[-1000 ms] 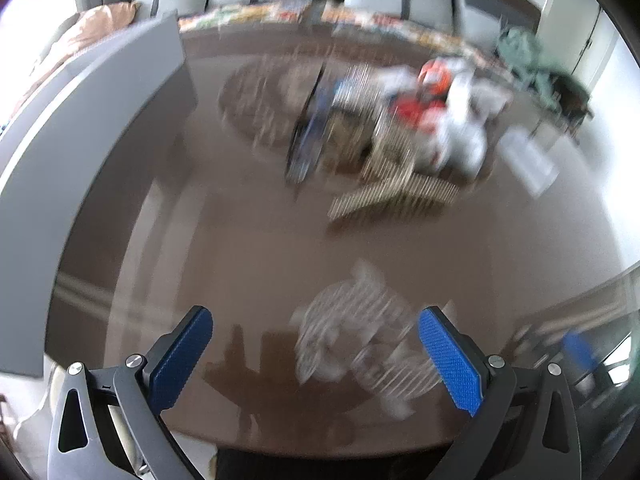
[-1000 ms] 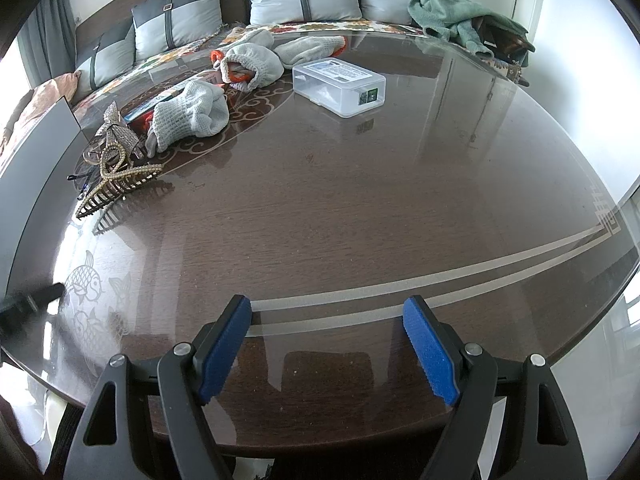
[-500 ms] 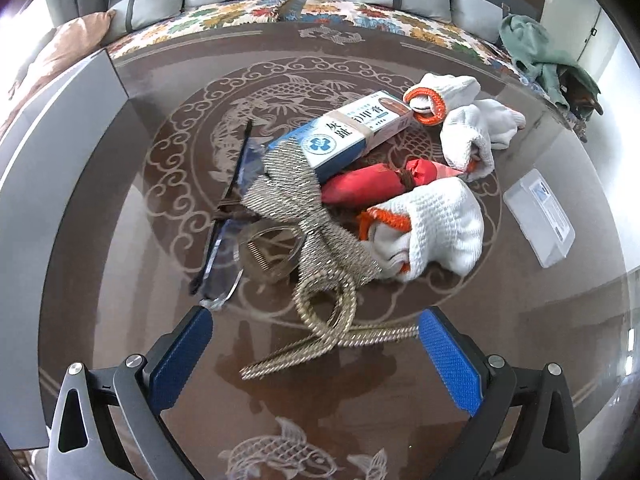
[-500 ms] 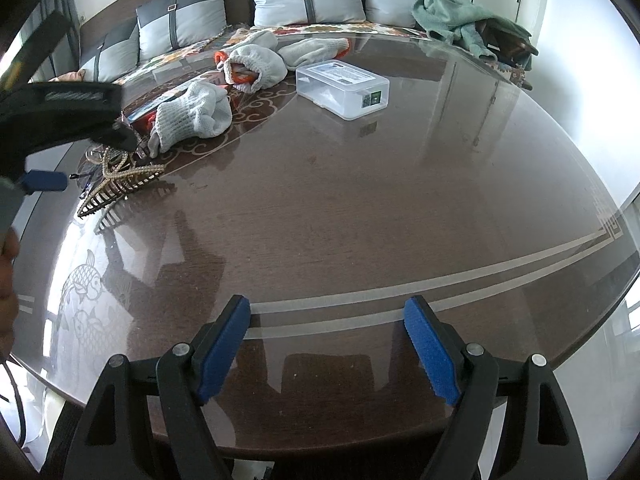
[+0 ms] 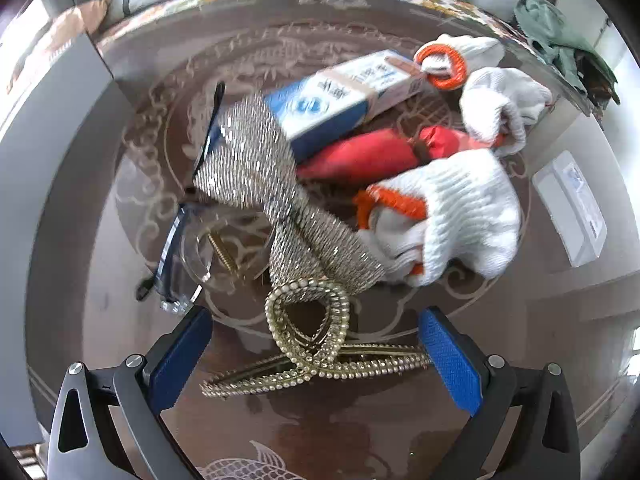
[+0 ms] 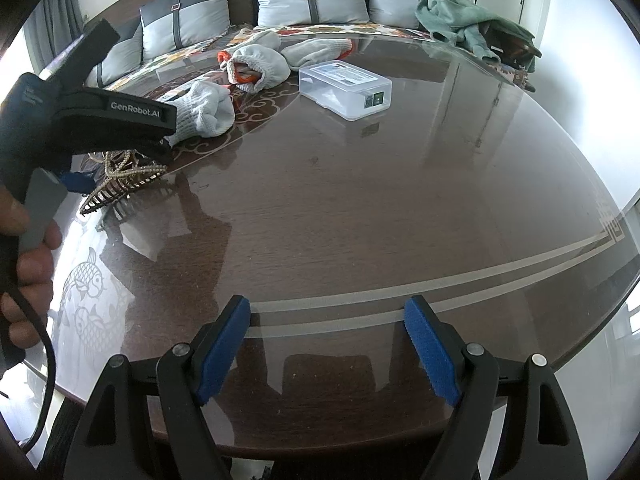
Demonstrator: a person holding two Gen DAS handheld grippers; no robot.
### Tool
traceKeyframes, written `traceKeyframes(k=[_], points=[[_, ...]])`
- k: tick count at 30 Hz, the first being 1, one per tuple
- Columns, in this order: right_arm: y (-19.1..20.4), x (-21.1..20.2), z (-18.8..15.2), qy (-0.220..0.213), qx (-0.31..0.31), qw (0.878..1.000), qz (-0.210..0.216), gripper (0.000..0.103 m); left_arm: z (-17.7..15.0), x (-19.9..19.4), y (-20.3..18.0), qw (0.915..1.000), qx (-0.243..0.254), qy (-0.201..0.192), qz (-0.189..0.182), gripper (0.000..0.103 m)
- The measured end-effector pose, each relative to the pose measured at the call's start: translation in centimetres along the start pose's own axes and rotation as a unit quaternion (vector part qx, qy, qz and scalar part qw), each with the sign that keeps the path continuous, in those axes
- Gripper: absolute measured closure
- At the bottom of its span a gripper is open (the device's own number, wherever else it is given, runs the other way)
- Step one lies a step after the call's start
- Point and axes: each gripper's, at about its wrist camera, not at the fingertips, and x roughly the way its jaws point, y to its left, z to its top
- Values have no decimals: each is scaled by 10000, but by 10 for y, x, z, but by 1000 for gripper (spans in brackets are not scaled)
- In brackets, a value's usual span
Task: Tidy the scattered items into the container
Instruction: 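Grasp the gold rhinestone hair claw clip with the left tool, then lift the clip with the left tool while the right tool grasps a white glove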
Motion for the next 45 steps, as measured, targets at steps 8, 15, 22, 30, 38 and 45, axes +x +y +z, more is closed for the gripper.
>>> traceKeyframes(k=[8, 15, 22, 30, 38, 45], points=[[0, -1, 0, -5, 19, 10000, 3, 22, -9, -18, 25, 9993, -213, -158, -256, 72], [-10, -4, 4, 24, 289, 9989, 363, 23, -44, -33, 61, 9982, -376, -217, -425, 72], [27, -18, 47, -643, -712, 9870, 1286, 23, -60, -34, 82, 9986, -270, -322, -333, 72], [81, 42, 148, -465, -1194, 9766, 1729, 23, -64, -35, 84, 9982, -263, -307, -443, 72], [98, 83, 164, -144, -1318, 9725, 1914, 51, -68, -37, 81, 9986, -158, -327, -395, 72], [71, 53, 129, -74, -973, 9736, 2065, 80, -76, -40, 78, 9983, -73, -365, -446, 72]])
